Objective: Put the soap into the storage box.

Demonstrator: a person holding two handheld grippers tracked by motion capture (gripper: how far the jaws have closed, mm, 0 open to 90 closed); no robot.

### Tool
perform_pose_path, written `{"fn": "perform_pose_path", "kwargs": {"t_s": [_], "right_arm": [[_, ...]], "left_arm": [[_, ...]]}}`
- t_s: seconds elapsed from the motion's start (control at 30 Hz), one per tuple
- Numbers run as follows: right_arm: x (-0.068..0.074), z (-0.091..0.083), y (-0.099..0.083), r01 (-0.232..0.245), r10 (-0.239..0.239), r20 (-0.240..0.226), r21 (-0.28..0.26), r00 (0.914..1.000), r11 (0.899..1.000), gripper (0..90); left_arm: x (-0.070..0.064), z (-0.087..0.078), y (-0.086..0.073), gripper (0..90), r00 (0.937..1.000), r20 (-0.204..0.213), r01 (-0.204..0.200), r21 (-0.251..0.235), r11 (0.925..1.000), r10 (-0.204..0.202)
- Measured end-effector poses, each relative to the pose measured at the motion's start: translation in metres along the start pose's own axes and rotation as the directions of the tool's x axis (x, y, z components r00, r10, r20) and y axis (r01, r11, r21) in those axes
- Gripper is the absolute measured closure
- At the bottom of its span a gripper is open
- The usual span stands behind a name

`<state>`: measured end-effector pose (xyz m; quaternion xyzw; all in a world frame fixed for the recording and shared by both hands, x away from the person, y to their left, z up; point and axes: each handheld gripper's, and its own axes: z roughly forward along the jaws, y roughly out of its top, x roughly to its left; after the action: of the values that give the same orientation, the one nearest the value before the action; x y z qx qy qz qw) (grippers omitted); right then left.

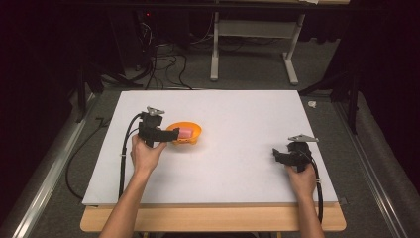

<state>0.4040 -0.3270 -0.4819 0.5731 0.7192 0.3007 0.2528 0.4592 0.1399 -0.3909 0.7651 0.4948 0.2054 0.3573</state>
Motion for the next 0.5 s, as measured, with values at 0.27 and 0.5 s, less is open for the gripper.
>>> {"fn": "perform_pose_path", "kwargs": {"t_s": [0.27,0.5], "right_arm": [[0.000,0.000,0.000,0.000,0.000,-0.001,0.001,1.0000,1.000,27.6],[0.000,0.000,0.000,0.000,0.000,0.000,0.000,1.0000,1.000,27.6]], "left_arm": [[0.012,-0.012,-0.009,15.0,0.9997,0.004,0.022,-0.021,0.9995,-0.022],[0.023,-0.022,-0.015,15.2,0.9990,-0.003,0.044,-0.039,0.9983,-0.044]]}}
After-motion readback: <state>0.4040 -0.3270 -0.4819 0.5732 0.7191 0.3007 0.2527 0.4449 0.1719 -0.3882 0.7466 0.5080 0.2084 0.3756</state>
